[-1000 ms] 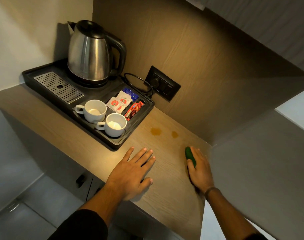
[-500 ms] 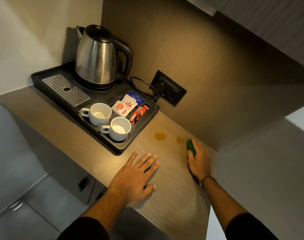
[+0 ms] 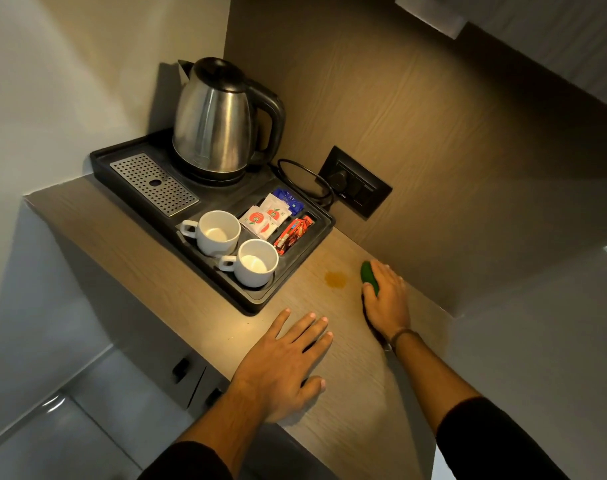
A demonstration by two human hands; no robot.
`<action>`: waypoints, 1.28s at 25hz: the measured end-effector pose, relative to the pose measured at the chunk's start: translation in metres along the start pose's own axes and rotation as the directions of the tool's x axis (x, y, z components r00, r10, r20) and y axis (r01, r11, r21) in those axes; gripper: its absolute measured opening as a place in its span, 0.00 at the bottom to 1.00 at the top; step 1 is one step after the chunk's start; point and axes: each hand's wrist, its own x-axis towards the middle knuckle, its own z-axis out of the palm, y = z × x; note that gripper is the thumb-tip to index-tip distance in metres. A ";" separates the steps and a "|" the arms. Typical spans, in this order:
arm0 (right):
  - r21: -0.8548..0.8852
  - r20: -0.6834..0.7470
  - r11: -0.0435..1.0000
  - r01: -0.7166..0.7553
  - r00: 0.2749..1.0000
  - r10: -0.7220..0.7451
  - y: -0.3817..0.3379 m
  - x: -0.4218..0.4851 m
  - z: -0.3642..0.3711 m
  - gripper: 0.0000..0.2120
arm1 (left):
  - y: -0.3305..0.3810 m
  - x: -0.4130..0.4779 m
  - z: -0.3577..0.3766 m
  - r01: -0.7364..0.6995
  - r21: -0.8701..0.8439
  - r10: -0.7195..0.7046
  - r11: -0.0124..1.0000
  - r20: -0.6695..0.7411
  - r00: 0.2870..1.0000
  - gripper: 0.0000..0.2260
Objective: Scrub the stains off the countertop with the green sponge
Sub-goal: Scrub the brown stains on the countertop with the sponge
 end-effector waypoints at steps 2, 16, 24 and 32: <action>0.010 0.079 0.981 0.196 0.977 -0.196 -0.011 -0.018 0.013 0.27 | 0.001 0.000 -0.002 -0.002 0.000 0.002 1.000 0.009 1.000 0.33; 0.020 0.137 0.941 0.337 0.932 -0.336 0.009 -0.047 0.010 0.28 | 0.002 0.000 -0.010 -0.010 -0.010 0.011 1.000 0.036 0.999 0.32; 0.046 0.189 0.930 0.364 0.911 -0.366 -0.035 -0.013 0.027 0.28 | 0.002 0.000 -0.009 -0.009 -0.006 0.010 1.000 0.034 0.999 0.33; 0.027 0.076 0.998 0.053 0.996 -0.055 0.014 0.005 -0.004 0.26 | 0.000 0.001 -0.006 -0.006 0.003 0.006 1.000 0.022 1.000 0.33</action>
